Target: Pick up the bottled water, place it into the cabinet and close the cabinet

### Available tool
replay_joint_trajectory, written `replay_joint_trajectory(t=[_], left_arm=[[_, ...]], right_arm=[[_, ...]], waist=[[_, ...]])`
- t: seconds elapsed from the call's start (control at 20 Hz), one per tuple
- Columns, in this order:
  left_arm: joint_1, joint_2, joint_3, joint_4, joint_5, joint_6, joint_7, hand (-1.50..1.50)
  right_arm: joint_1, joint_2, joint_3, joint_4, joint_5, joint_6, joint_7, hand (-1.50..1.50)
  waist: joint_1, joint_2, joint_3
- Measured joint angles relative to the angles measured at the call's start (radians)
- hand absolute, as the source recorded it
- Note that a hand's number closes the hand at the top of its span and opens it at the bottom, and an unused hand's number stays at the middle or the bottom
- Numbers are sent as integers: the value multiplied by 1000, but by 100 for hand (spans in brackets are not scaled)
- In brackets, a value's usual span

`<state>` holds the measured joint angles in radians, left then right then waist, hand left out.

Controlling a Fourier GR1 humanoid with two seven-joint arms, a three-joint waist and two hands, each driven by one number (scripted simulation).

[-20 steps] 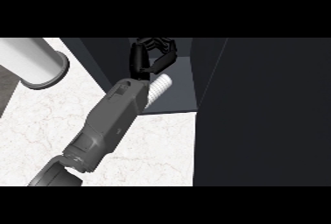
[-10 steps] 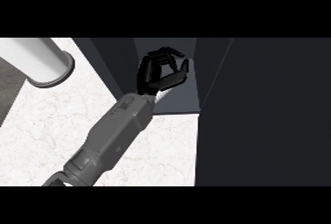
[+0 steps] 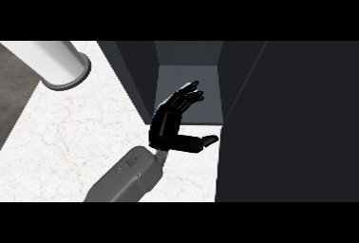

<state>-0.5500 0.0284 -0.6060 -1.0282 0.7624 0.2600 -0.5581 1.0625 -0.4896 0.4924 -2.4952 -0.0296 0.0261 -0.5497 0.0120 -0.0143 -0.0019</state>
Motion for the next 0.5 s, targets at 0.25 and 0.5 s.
replay_joint_trajectory(t=[0.25, 0.5], left_arm=[[236, 83, -67, -215, -31, 49, -29, -150], [458, 219, -82, -412, -27, 29, -74, -150]], right_arm=[[10, -12, 17, -1, 10, -25, -9, -150], [4, -80, 26, 1, 22, 2, -16, 150]], waist=[[13, -2, 0], [22, 0, -1]])
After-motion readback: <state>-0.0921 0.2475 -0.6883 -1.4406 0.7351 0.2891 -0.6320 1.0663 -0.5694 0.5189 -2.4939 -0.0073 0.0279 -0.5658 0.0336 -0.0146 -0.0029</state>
